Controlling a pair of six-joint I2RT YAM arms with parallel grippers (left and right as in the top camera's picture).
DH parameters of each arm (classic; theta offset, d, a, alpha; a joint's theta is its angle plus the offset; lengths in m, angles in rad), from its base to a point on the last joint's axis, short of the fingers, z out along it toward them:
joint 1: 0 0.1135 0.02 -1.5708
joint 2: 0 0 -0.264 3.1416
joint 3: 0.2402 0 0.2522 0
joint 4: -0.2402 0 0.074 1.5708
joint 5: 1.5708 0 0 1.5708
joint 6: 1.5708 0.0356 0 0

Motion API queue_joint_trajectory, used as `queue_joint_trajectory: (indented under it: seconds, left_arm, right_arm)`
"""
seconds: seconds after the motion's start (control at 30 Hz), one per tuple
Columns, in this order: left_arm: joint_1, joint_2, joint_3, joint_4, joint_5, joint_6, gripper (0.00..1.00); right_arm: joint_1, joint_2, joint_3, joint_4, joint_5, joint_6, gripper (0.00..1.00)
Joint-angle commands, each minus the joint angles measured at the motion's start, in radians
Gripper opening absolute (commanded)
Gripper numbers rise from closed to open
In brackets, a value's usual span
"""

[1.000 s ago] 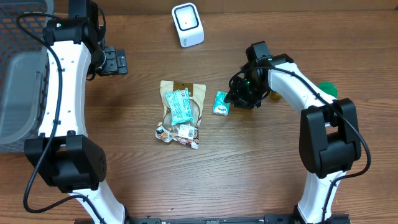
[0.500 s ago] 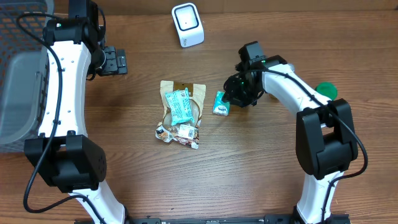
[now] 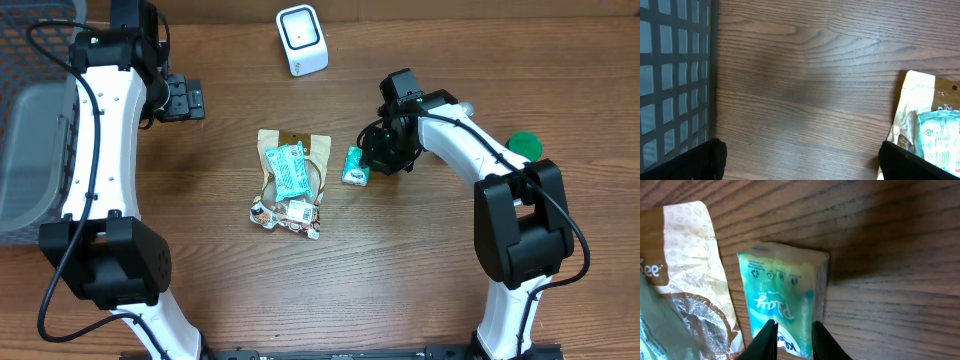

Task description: Scan the item barcode

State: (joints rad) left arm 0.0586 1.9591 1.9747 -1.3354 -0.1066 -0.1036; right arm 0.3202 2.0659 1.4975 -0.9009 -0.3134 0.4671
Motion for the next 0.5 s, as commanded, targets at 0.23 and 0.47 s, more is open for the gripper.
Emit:
queue_joint_trajectory:
  seconds: [0.23, 0.47]
  left_arm:
    - [-0.007, -0.003, 0.016, 0.002, -0.005, 0.011, 1.0]
    - [-0.007, -0.003, 0.016, 0.002, -0.005, 0.011, 1.0]
  right_arm:
    - [-0.005, 0.014, -0.006, 0.009, 0.07, 0.001, 0.21]
    - [-0.005, 0.024, -0.006, 0.035, 0.059, 0.001, 0.2]
